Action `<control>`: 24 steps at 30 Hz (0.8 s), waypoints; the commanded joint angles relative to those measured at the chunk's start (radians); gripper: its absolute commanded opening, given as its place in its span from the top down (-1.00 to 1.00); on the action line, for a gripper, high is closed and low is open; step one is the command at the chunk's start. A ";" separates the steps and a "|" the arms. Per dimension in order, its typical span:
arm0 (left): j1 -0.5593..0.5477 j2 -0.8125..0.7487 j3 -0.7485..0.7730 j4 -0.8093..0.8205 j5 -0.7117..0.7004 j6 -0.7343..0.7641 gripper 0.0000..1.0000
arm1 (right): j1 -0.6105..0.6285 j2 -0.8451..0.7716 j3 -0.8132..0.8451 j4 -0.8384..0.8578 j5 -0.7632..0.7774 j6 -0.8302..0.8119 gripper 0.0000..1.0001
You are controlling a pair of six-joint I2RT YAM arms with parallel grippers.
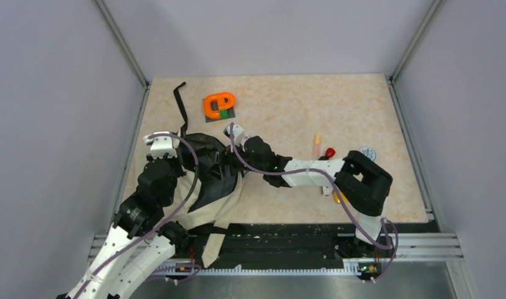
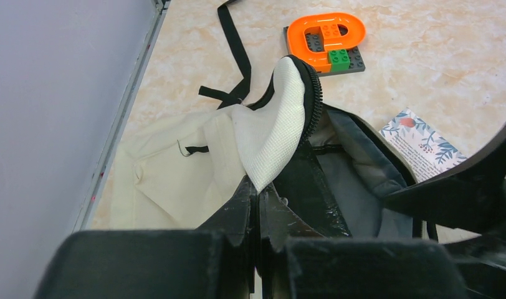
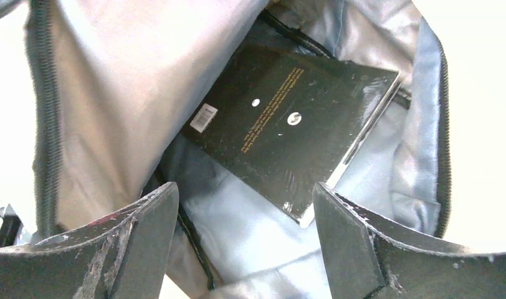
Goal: Pack the student bag
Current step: Place the book in the student bag, then pick up the book from the center of the board.
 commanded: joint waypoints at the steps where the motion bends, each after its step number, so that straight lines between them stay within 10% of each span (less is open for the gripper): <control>1: 0.005 -0.017 0.005 0.095 -0.013 0.005 1.00 | -0.004 -0.130 -0.037 -0.156 -0.001 -0.221 -0.55; 11: 0.007 -0.019 0.000 0.093 -0.021 0.003 1.00 | -0.241 -0.328 -0.195 -0.205 -0.127 -0.279 -0.66; 24: 0.006 0.003 0.000 0.095 0.007 0.001 1.00 | -0.481 0.084 0.130 -0.314 -0.320 -0.290 -0.57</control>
